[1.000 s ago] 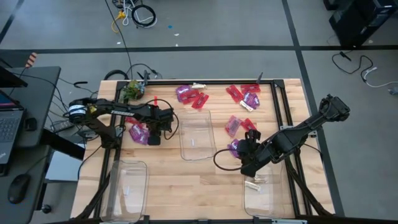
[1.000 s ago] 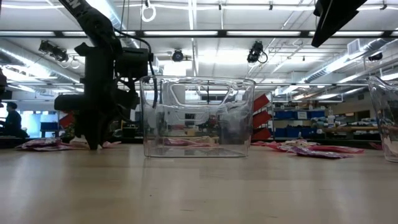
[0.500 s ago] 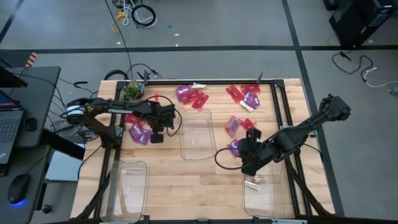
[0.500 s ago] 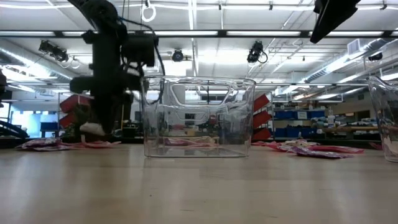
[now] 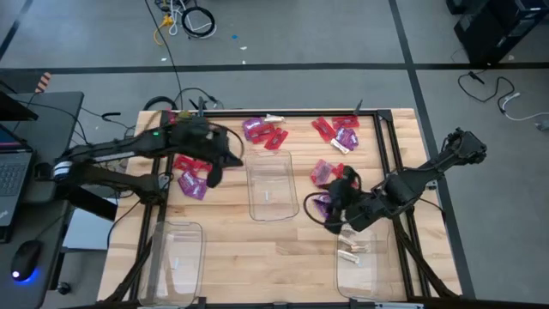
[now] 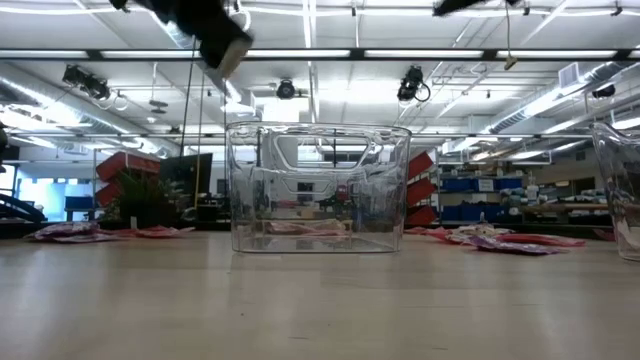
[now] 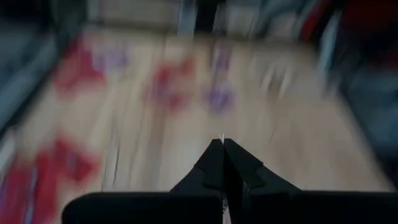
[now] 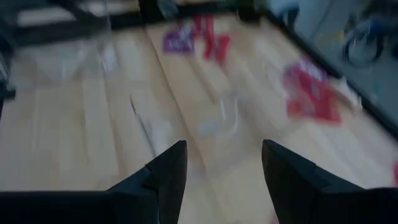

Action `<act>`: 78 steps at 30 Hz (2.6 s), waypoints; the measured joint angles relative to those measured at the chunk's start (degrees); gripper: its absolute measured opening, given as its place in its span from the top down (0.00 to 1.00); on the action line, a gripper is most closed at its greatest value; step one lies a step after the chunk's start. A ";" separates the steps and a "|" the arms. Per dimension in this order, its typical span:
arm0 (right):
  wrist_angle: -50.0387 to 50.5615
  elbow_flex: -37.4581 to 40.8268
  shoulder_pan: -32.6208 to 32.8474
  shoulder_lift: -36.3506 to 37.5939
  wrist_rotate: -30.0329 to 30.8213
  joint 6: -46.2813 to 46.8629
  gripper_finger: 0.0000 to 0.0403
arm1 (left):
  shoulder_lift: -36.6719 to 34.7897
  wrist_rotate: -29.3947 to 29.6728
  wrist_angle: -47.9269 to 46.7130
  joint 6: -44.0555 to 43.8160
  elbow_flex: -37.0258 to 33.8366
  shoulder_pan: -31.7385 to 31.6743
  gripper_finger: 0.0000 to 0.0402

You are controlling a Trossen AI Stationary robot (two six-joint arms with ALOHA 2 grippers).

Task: Sort candy
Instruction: Put the white chocolate bar into the right transparent bin

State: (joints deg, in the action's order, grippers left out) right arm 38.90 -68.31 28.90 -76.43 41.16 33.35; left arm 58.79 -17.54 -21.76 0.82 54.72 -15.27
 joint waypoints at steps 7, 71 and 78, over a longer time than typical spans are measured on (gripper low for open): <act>-32.41 0.00 -4.83 -7.71 1.46 -23.09 0.52 | -4.06 -8.92 30.13 -9.52 -5.10 0.30 1.00; -77.01 0.07 -9.84 -17.15 7.04 -66.36 0.92 | 14.33 -10.17 84.47 -19.51 -8.04 7.14 1.00; -77.39 0.07 -10.18 -17.15 3.12 -63.96 0.64 | 14.33 -9.99 85.01 -19.48 -8.02 7.45 1.00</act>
State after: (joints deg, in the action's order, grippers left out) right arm -38.48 -68.25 18.72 -93.58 44.27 -30.61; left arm 73.12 -27.53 63.25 -18.65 46.70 -7.82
